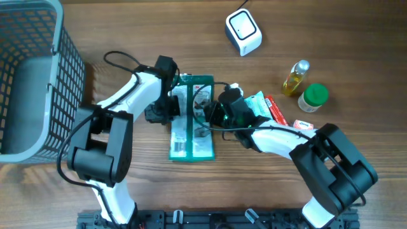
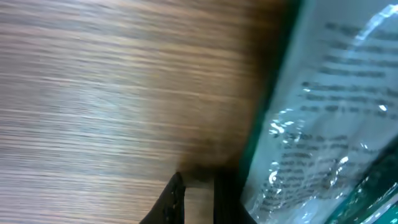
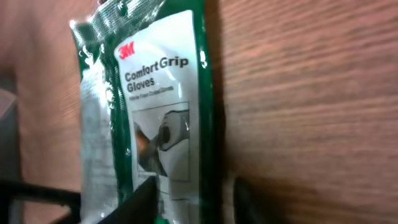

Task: Scan the item barcode

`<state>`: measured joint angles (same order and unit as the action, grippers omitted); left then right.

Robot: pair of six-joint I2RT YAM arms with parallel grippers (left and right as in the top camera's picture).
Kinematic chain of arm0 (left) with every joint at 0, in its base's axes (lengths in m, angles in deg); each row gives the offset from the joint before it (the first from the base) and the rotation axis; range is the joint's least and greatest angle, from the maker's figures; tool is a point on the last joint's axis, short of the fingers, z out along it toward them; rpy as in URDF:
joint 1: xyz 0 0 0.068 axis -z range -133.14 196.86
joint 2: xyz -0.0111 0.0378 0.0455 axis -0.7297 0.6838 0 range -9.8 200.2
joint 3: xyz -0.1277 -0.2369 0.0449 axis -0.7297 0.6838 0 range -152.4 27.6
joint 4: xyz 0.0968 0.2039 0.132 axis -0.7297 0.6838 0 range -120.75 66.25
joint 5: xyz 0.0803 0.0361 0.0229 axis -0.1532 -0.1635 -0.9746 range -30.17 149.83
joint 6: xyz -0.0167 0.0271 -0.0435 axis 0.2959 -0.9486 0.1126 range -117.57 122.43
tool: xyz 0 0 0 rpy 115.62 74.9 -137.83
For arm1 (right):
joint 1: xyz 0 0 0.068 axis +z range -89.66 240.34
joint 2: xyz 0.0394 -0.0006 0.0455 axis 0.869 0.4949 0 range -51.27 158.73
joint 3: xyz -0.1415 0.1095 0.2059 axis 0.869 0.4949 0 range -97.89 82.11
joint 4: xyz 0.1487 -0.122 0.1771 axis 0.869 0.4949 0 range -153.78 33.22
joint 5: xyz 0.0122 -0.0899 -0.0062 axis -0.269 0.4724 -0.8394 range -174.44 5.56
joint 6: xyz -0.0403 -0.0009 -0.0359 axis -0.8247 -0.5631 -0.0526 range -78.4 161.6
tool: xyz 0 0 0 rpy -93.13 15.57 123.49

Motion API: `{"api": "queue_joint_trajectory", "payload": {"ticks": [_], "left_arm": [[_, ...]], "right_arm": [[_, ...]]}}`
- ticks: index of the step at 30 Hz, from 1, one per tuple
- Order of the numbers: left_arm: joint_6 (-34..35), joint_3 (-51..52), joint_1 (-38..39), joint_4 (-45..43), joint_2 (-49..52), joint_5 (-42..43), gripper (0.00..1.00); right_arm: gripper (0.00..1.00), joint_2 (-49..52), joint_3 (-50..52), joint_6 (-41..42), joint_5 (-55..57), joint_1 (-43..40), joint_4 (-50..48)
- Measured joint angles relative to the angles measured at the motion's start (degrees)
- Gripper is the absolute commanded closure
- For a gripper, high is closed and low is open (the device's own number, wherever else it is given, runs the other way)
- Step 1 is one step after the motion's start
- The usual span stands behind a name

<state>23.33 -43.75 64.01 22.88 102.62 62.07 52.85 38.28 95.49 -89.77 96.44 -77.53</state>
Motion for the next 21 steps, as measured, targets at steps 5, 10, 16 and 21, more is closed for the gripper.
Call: {"api": "queue_joint_trajectory", "payload": {"ticks": [5, 10, 16, 21], "left_arm": [[0.2, 0.1, 1.3, 0.0, 0.0, 0.8, 0.96], [0.2, -0.4, 0.3, 0.8, 0.0, 1.3, 0.96], [-0.2, -4.7, -0.6, 2.1, -1.3, 4.3, 0.95], [-2.3, -4.9, -0.5, 2.0, -2.0, 10.4, 0.94]], "right_arm": [[0.29, -1.9, -0.9, -5.5, -12.6, -5.6, 6.6], [0.3, -3.2, -1.2, -13.4, -24.2, -15.0, 16.0], [0.34, -3.2, -1.2, -17.2, -25.7, -15.2, 16.8], [0.35, -3.2, -0.9, -19.1, -27.5, -15.2, 17.6]]}}
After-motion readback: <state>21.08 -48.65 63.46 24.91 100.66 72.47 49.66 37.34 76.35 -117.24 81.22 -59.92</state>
